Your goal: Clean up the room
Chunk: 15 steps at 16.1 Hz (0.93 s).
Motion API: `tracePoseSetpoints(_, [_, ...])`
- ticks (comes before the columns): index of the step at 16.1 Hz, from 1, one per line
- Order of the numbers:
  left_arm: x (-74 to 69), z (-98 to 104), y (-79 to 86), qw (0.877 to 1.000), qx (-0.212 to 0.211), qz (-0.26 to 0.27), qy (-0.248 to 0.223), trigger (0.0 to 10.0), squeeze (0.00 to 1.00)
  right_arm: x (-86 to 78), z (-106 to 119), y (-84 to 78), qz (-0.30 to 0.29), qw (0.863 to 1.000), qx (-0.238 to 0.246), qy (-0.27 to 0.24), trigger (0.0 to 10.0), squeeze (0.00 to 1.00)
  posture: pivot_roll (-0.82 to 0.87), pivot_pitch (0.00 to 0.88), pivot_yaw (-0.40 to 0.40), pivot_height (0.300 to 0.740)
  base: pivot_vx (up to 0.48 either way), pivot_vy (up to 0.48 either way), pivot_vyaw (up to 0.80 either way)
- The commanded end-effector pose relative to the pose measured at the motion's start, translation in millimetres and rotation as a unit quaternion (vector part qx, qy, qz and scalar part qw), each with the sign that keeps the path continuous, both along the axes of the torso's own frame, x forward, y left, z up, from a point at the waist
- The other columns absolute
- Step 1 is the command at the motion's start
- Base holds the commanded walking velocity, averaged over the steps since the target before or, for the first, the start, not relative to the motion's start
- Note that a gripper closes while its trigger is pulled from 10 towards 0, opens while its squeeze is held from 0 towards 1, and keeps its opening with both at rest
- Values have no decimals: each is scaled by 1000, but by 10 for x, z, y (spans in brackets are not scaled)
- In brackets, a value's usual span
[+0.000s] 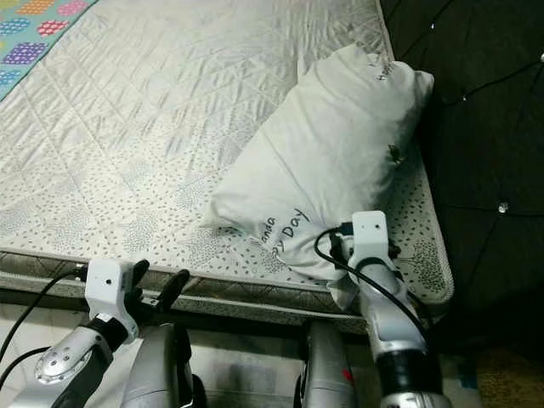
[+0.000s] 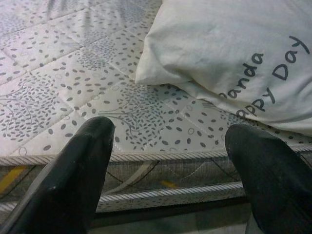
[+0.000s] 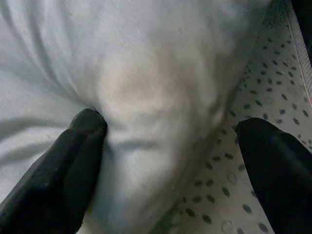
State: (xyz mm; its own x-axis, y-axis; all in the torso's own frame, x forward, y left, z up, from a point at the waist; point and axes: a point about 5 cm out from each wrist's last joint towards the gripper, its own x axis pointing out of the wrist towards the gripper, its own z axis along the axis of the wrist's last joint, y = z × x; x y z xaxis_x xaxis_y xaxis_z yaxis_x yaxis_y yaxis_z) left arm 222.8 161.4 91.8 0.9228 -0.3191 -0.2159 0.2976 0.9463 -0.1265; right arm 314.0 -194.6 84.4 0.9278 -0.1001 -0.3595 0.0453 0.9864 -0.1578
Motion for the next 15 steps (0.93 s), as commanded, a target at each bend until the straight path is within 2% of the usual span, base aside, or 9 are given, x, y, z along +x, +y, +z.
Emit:
tracePoseSetpoints(1, [-20,-17,-1,1000,4,-5,6,10000,0,-94,-80,-86,-11,1000,-4,29,10000,0,-84,203,18,591,0,0,0])
tracePoseSetpoints(3, [-27,-21,-11,1000,4,-9,8,10000,0,-164,-145,-43,7,999,5,53,10000,0,-86,200,17,591,0,0,0])
tracePoseSetpoints(4, [-42,-30,-26,1000,-6,-19,14,10000,0,-253,-238,29,28,996,12,79,10000,0,-86,197,15,591,0,0,0])
tracePoseSetpoints(7, [-63,-7,-90,998,-14,-53,13,10000,0,-288,-290,190,48,994,33,91,9882,0,-83,191,13,591,0,0,0])
tracePoseSetpoints(8, [-51,-1,-97,998,-10,-54,8,10000,0,-277,-289,247,48,994,38,90,1490,0,-82,182,11,591,0,0,0])
tracePoseSetpoints(9, [-46,-1,-96,998,-10,-54,8,10000,0,-273,-287,258,48,994,39,89,2314,0,-82,181,11,591,0,0,0])
tracePoseSetpoints(10, [-36,0,-92,999,-9,-53,6,10000,0,-251,-255,287,47,994,52,80,10000,0,-80,175,11,591,0,0,0])
tracePoseSetpoints(13, [-33,5,-85,998,-9,-54,4,10000,0,-209,-164,316,80,991,87,61,10000,0,-84,168,9,591,0,0,0])
tracePoseSetpoints(15, [-25,6,-85,998,-10,-55,3,10000,0,-151,-102,198,69,992,91,44,10000,0,-87,165,8,591,0,0,0])
